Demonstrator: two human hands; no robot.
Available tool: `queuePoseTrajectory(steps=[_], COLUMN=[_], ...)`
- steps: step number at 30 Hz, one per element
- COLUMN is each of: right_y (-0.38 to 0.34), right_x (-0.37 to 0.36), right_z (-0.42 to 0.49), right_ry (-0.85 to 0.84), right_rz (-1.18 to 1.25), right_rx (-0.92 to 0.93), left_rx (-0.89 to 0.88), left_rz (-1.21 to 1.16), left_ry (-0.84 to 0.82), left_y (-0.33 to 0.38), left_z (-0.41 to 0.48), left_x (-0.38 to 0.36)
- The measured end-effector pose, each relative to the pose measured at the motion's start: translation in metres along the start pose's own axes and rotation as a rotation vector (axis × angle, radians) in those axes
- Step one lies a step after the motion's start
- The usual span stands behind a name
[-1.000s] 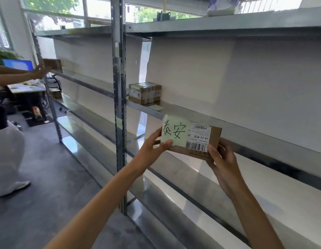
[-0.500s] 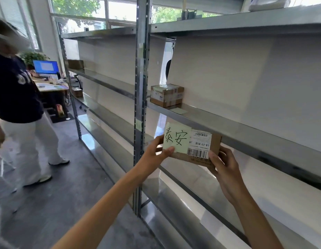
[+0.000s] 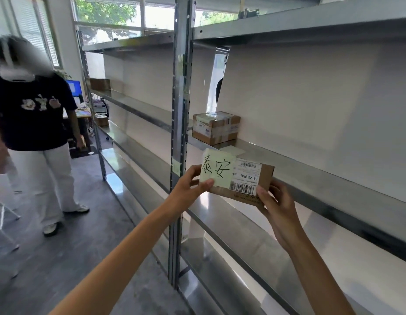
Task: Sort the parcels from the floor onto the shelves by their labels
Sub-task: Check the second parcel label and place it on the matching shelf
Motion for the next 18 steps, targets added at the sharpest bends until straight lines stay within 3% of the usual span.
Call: queuePoseTrajectory(steps=[7, 18], right_y=[0.005, 0.021], right_x=[-0.018, -0.084], right_z=[0.028, 0.041], right_ry=[0.034, 0.213], right_rz=[-0.012, -0.069], right_rx=[-0.022, -0.085], left_rx=[0.032, 0.123], left_rz=[-0.016, -0.009], left_ry=[-0.007, -0.150], left_y=[-0.013, -0.035], left_z=[0.035, 0.079], left_x=[0.022, 0.084])
Point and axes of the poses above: each hand's wrist, its own z-axis towards the middle knuckle, its own x-axis out of the back of the hand, y = z × x, the point moved 5 cm from there along z, towards the middle knuckle, and after that the axes turned 13 degrees about -z, right-handed, at the moved point
